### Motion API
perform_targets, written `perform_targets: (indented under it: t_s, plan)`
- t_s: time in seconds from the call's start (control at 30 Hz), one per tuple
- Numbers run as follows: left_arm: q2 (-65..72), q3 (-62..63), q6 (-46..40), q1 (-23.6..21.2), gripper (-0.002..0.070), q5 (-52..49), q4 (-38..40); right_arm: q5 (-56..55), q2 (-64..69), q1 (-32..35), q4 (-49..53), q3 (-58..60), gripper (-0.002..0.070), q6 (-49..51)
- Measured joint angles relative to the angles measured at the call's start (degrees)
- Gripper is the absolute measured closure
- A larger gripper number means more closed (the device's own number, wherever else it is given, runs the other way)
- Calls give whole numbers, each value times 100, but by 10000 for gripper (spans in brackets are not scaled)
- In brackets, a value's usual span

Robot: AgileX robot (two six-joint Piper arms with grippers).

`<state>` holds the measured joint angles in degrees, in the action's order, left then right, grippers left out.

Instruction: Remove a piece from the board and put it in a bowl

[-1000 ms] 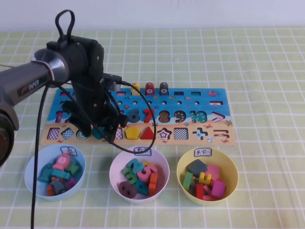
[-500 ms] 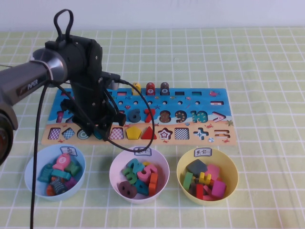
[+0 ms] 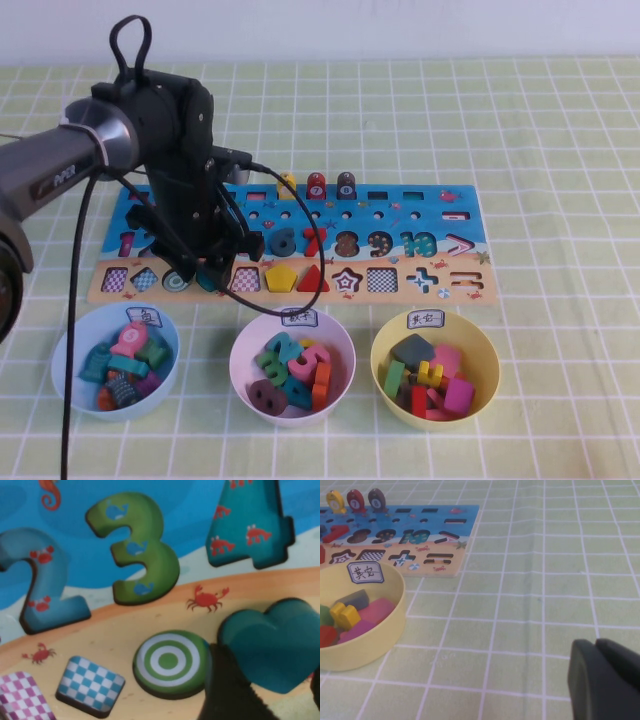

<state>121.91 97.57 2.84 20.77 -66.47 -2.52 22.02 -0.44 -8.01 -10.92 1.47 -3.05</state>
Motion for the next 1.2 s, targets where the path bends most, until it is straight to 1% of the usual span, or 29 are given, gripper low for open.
perform_targets:
  t_s: [0.3, 0.43, 0.67, 0.83, 1.0, 1.13, 1.2]
  plan:
    - [-329, 0, 0, 0, 376, 22, 35, 0, 0, 0, 0, 0, 694, 0]
    - [-543, 0, -15, 0, 376, -43, -88, 0, 0, 0, 0, 0, 694, 0]
    - [-1115, -121, -434, 0, 376, -296, -152, 0, 0, 0, 0, 0, 694, 0]
    - [-1954, -906, -471, 0, 376, -311, -152, 0, 0, 0, 0, 0, 694, 0]
    - [-2982, -2170, -460, 0, 376, -157, -31, 0, 0, 0, 0, 0, 694, 0]
    - [-3595, -2943, -474, 12, 376, 119, 649, 0, 0, 0, 0, 0, 694, 0]
    - [-3737, -3147, -500, 122, 376, 147, 902, 0, 0, 0, 0, 0, 694, 0]
